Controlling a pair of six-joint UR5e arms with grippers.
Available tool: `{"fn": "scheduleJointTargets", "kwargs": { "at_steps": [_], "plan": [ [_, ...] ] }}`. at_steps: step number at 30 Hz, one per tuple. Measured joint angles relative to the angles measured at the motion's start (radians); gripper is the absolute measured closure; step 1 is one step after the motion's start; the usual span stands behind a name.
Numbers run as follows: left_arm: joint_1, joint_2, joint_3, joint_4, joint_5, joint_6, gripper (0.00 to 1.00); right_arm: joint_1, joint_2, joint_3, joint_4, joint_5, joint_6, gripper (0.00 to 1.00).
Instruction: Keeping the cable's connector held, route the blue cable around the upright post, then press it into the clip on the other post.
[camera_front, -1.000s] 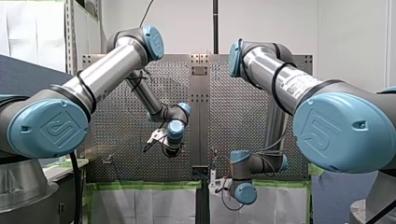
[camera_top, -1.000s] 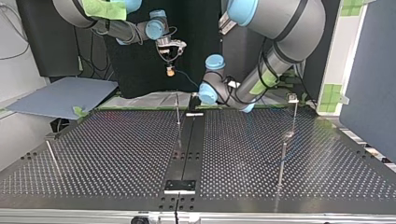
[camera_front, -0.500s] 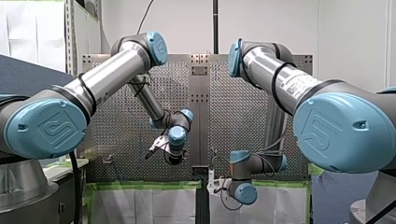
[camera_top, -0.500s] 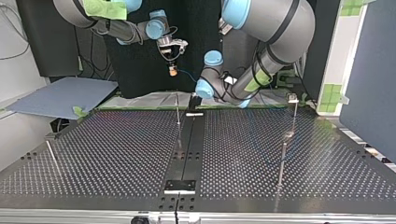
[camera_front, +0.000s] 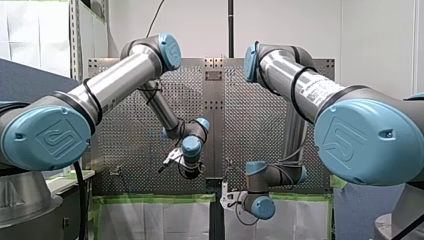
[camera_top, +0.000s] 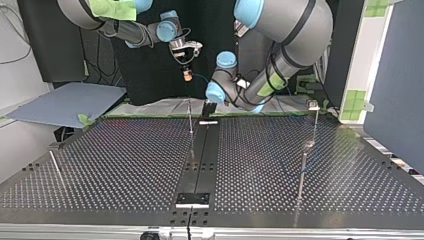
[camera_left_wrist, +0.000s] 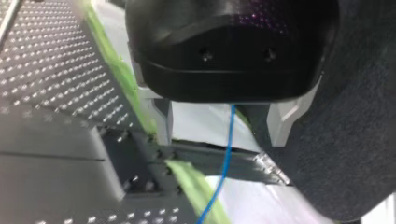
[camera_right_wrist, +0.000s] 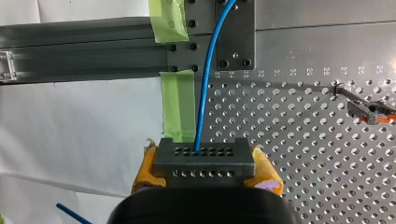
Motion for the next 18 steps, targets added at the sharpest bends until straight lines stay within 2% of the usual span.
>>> {"fn": "scheduleJointTargets", "kwargs": {
  "at_steps": [6, 18],
  "plan": [
    [-0.018, -0.048, 0.0, -0.019, -0.011, 0.006, 0.0, 0.0, -0.001, 0.0, -0.001, 0.0, 0.0, 1.0],
    [-0.039, -0.068, 0.0, -0.012, 0.087, -0.038, 0.0, -0.002, 0.0, 0.0, -0.002, 0.001, 0.002, 1.0]
  ]
}}
